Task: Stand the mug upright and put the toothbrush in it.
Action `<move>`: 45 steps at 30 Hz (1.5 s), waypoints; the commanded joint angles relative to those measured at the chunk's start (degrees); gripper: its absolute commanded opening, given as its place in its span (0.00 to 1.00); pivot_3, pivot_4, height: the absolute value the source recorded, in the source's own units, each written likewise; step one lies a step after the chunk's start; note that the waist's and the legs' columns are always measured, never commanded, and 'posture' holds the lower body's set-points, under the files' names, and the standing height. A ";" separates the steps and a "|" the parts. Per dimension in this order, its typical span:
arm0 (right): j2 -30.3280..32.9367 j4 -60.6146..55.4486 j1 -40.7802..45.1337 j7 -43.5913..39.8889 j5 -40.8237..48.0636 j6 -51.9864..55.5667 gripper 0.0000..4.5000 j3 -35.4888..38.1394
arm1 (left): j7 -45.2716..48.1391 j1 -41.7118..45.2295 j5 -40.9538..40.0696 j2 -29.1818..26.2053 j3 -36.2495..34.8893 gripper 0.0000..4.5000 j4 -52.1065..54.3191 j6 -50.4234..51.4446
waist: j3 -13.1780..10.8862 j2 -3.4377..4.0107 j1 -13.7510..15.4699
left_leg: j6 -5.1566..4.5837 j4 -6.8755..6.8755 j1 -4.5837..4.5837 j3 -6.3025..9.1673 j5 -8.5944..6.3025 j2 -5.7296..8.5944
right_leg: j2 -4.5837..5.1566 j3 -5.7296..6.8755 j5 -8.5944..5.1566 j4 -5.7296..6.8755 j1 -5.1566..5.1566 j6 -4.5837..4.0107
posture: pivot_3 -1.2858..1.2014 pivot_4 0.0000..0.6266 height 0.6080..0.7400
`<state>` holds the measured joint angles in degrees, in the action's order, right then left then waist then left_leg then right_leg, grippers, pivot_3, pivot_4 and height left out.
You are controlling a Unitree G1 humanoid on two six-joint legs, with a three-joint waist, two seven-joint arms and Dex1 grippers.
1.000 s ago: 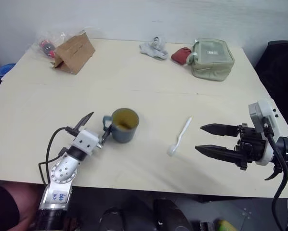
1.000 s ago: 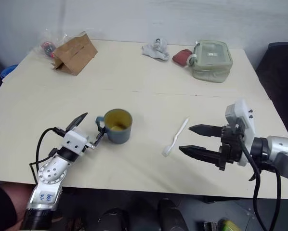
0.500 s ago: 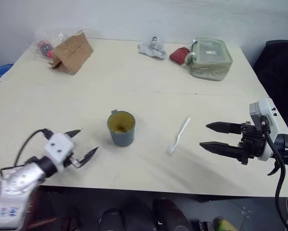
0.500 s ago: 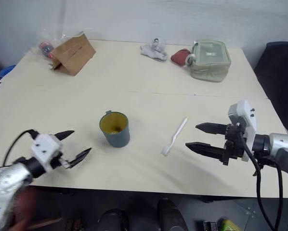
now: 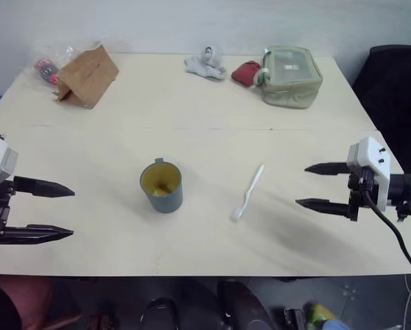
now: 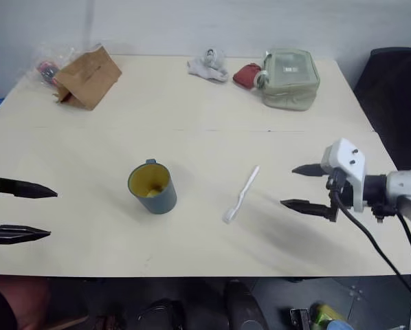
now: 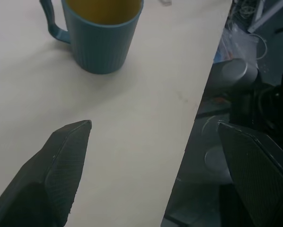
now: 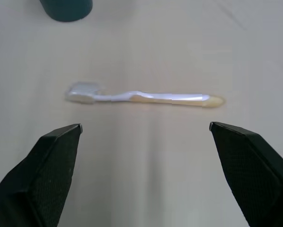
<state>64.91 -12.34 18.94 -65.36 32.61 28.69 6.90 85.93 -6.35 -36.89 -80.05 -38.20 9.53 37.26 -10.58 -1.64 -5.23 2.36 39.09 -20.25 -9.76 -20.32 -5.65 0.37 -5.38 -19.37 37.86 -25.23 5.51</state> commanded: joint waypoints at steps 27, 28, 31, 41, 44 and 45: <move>-37.34 72.39 48.41 -20.61 -40.69 -55.01 0.96 -32.74 | 1.18 4.76 1.73 1.47 -1.36 1.00 2.76 -0.24 | -0.12 0.15 -6.28 | 0.14 0.50 0.10 -0.18 0.12 -0.11 | 0.08 -0.04 -0.09 1.13 -0.25 -0.16 | 0.52 0.24 1.00; -37.76 72.86 48.47 -20.92 -40.91 -54.92 0.92 -32.71 | 1.06 4.93 1.64 1.46 -1.32 1.00 2.82 -0.07 | -0.12 0.15 -6.41 | 0.16 0.50 0.11 -0.15 0.12 -0.13 | 0.07 -0.01 -0.11 1.16 -0.25 -0.19 | 0.52 0.24 1.00; -38.58 73.80 48.44 -22.61 -41.58 -54.88 0.72 -32.76 | 0.79 5.49 1.45 1.37 -1.02 1.00 2.79 0.28 | -0.10 0.10 -7.09 | 0.20 0.50 0.12 -0.10 0.14 -0.17 | 0.06 0.03 -0.12 1.19 -0.24 -0.22 | 0.52 0.24 1.00; -38.28 73.06 46.92 -26.55 -42.68 -53.65 0.15 -33.43 | 0.58 7.29 1.77 1.25 -0.04 1.00 2.03 0.68 | -0.08 0.08 -7.55 | 0.26 0.60 0.16 -0.02 0.18 -0.15 | 0.08 0.06 -0.13 1.37 -0.19 -0.23 | 0.52 0.24 1.00; -37.76 72.06 46.05 -27.12 -41.43 -52.30 0.11 -33.74 | 0.30 7.48 1.69 1.36 0.35 1.00 2.08 0.69 | -0.06 0.05 -7.51 | 0.26 0.63 0.16 -0.01 0.18 -0.15 | 0.08 0.07 -0.13 1.37 -0.17 -0.23 | 0.52 0.24 1.00; -37.44 71.42 45.61 -27.14 -40.59 -51.88 0.07 -34.02 | 0.14 7.61 1.56 1.43 0.50 1.00 2.13 0.80 | -0.06 0.05 -7.50 | 0.26 0.63 0.16 -0.01 0.18 -0.15 | 0.09 0.07 -0.13 1.37 -0.17 -0.23 | 0.52 0.24 1.00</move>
<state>26.51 60.15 66.81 -88.20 -8.20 -24.88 -25.56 85.92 0.18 -34.86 -78.75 -37.14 11.23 37.95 -10.64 -1.59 -12.73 2.62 39.73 -20.09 -9.76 -20.15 -5.80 0.45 -5.31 -19.50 39.24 -25.40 5.27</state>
